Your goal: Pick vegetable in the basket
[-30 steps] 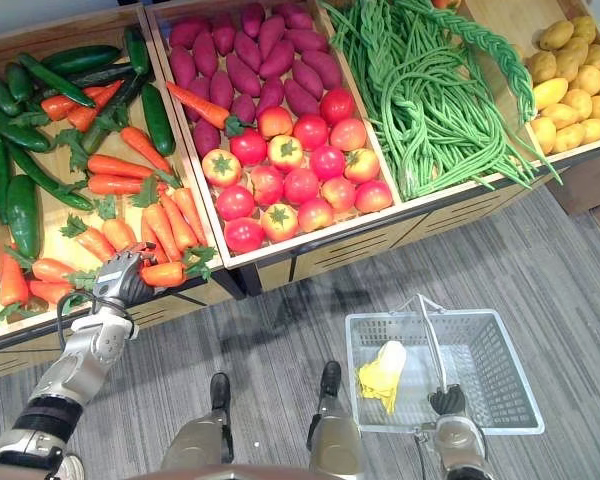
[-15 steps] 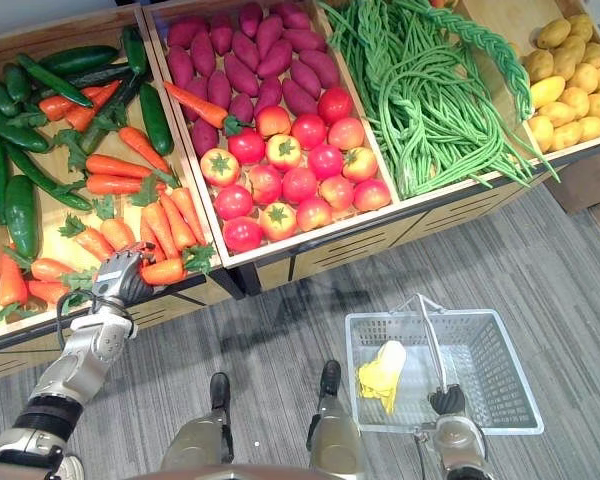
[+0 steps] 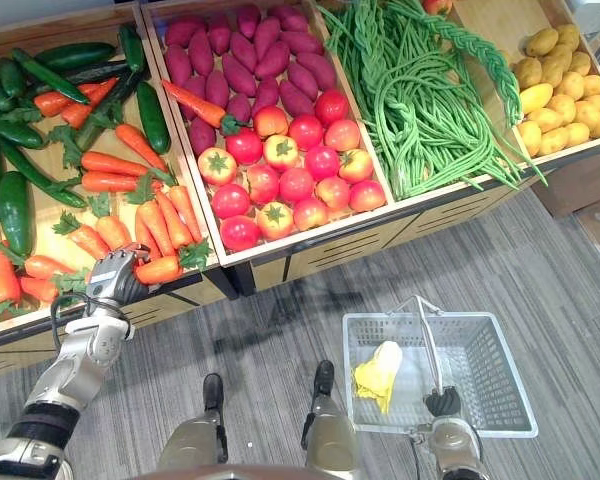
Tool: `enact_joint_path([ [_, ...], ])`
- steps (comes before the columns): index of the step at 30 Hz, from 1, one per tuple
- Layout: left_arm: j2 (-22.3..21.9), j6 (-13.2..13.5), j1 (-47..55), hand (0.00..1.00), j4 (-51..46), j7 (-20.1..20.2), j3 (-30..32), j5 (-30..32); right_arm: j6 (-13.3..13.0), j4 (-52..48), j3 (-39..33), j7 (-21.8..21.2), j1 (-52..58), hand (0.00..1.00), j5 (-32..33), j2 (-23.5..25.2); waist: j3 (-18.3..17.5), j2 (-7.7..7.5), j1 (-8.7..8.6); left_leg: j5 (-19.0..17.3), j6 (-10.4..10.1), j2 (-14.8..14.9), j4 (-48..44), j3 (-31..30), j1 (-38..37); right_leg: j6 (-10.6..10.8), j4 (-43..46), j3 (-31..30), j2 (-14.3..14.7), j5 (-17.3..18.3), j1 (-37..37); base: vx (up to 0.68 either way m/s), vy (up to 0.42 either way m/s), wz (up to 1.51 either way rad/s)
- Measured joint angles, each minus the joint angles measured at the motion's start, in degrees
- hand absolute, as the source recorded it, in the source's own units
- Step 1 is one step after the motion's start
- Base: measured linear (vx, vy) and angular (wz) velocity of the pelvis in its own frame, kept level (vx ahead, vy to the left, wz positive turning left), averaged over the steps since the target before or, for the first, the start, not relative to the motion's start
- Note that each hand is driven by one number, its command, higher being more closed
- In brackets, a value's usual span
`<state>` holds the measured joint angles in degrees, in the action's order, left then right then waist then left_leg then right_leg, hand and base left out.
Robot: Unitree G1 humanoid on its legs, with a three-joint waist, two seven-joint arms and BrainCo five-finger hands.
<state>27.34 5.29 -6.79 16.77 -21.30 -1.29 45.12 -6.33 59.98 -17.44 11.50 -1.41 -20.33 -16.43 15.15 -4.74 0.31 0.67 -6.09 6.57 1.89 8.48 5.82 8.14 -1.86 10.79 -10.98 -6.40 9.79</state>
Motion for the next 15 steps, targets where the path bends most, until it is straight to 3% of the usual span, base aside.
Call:
enact_joint_path([
  [3, 1.9, 0.2, -0.8, 1.0, -6.4, -1.2, 4.2, 0.0, 0.0, -0.1, 0.0, 0.0, 0.6, 1.0, 0.0, 0.0, -0.2, 0.09, 0.16, 0.3, 0.0, 0.0, 0.0, -0.4, 0.0, -0.1, 0.2, 0.3, -0.1, 0.0, -0.1, -0.03, -0.003, 0.05],
  [6, 4.1, 0.9, -2.0, 1.0, -9.3, -1.4, 4.5, -0.1, 0.0, -0.1, 0.0, 0.0, 1.3, 1.0, 0.0, 0.0, -0.7, 0.14, 0.11, 0.5, 0.0, -0.1, 0.0, -0.9, 0.0, -0.2, 0.4, 0.5, -0.1, 0.1, -0.2, -0.03, -0.003, 0.05],
  [15, 4.1, 1.8, -2.1, 1.0, -15.5, -1.4, 4.5, -0.1, 0.1, -0.1, -0.1, -0.6, 4.0, 1.0, 0.0, 0.0, -3.6, 0.2, -0.36, 0.5, 0.0, -0.1, 0.1, -0.9, -0.6, -0.2, 0.0, 0.8, -0.1, 0.1, -1.1, 0.0, 0.0, 0.0],
])
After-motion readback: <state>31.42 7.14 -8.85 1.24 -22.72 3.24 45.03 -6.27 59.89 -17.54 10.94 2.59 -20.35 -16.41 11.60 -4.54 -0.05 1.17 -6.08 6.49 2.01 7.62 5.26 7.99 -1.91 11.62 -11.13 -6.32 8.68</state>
